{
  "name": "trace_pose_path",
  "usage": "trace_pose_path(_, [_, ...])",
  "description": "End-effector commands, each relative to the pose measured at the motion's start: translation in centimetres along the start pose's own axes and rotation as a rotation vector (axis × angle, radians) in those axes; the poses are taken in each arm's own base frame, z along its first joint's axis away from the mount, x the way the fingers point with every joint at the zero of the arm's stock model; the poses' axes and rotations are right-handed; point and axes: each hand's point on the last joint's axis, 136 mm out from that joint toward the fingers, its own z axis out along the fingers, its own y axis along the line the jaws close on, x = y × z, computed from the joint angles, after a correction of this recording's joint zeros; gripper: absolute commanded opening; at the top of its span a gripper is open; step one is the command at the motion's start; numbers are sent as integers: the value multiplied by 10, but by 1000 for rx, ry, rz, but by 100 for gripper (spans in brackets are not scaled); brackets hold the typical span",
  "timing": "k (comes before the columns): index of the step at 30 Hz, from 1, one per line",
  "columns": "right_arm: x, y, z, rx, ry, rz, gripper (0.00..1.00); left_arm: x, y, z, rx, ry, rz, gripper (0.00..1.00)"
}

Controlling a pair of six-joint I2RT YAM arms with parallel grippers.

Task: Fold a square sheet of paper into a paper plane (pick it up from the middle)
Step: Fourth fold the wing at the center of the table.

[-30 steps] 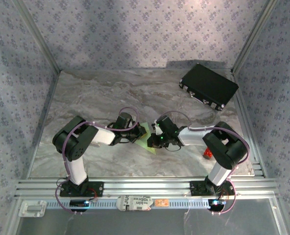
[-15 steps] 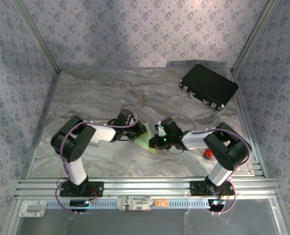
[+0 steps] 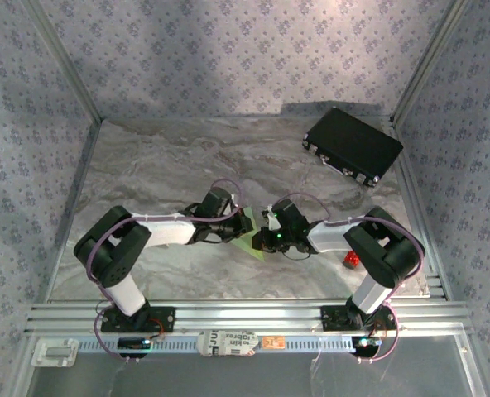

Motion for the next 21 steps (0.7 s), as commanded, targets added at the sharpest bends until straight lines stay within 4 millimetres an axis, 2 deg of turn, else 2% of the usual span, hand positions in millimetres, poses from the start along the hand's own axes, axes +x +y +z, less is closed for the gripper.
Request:
trace_pose_path(1, [37,-49,-1,166,100,108,0,8,23,9,-57,24,-37,2])
trace_pose_path(8, [39,-50,-2,169,105,107,0,6,40,17,-103,17,-58,1])
trace_pose_path(15, [44,-52,-2,177,115,105,0,-3,56,13,-196,-18,-72,2])
trace_pose_path(21, [48,-55,-2,190,133,99,0,-21,61,8,-203,-50,-87,2])
